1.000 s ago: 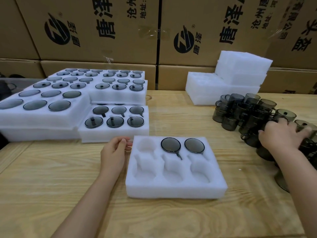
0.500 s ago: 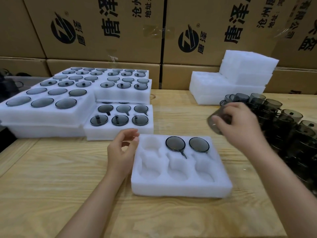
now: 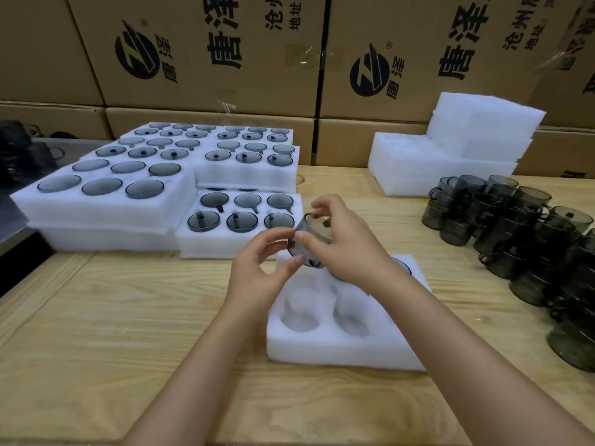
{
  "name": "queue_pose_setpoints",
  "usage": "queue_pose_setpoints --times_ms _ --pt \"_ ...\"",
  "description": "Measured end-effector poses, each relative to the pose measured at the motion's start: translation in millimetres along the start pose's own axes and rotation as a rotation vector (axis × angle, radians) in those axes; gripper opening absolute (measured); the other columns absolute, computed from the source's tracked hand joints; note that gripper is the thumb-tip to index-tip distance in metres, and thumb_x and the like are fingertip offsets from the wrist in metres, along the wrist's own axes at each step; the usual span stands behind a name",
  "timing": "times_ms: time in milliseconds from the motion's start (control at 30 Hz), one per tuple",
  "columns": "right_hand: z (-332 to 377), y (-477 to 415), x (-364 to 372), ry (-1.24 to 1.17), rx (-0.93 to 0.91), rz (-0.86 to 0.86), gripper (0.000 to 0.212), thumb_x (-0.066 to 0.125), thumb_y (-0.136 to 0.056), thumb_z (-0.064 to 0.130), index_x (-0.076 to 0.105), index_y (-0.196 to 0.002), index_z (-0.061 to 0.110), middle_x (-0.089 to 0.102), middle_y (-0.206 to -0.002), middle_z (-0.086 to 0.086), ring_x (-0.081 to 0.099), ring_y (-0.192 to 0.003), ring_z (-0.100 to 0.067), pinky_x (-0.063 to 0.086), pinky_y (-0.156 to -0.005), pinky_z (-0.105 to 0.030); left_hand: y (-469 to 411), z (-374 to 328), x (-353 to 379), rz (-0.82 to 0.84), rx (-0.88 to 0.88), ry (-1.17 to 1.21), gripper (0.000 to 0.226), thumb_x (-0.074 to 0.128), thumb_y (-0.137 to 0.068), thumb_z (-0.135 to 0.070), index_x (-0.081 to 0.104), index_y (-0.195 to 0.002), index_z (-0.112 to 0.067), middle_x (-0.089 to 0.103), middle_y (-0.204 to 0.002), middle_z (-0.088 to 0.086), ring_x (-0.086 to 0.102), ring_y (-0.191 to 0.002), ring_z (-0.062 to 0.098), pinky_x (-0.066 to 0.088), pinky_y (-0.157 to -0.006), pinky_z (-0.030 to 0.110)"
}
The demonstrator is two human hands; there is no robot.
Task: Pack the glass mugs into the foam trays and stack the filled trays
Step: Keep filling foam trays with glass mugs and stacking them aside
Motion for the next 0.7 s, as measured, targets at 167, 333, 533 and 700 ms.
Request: queue_pose_setpoints --times_ms 167,333,533,700 --pt "-8.5 -3.1 7.9 0.023 -0.017 0.135 0.043 0.065 -0.086 0.03 0.052 -0.126 0.024 0.055 -0.125 0.006 0.046 -0.101 -0.004 0.033 -0.079 -0.016 -1.7 12.8 -0.9 0.023 -0.022 -0.115 0.052 0.083 -0.069 -0.003 0.06 -0.106 -0.033 0.067 -0.109 0.0 0.061 -0.103 0.004 0.044 -0.092 0.02" --pt "-12.0 -4.0 16.9 0.066 -0.042 0.191 0.043 0.07 -0.081 0.034 0.055 -0.121 0.027 0.055 -0.119 0.01 0.05 -0.098 -0.008 0.039 -0.08 -0.022 -1.4 18.8 -1.7 0.119 -0.044 -0.154 0.053 0.075 -0.061 -0.029 0.057 -0.11 -0.039 0.061 -0.111 -0.006 0.057 -0.104 0.0 0.042 -0.093 0.02" --pt "-9.4 -2.5 23.3 0.23 -0.131 0.246 0.048 0.066 -0.084 0.038 0.049 -0.126 0.022 0.052 -0.127 0.004 0.048 -0.112 -0.017 0.041 -0.094 -0.035 1.8 28.0 1.6 0.168 -0.143 0.001 0.052 0.061 -0.06 -0.042 0.057 -0.111 -0.033 0.061 -0.118 -0.003 0.056 -0.115 0.018 0.047 -0.092 0.033" --pt "-4.7 -7.0 30.7 0.382 -0.186 0.32 0.044 0.062 -0.086 0.035 0.049 -0.126 0.021 0.051 -0.128 0.002 0.046 -0.115 -0.023 0.039 -0.095 -0.038 0.4 34.2 0.3 0.175 -0.173 0.089 0.045 0.06 -0.064 -0.018 0.059 -0.109 -0.026 0.065 -0.112 -0.005 0.06 -0.11 0.022 0.048 -0.092 0.038"
Point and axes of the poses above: each hand's wrist, its own y-axis away from the middle knuckle, its own x-axis out of the palm, z = x × y, the point moved 5 cm from there along -y, towards the middle knuckle
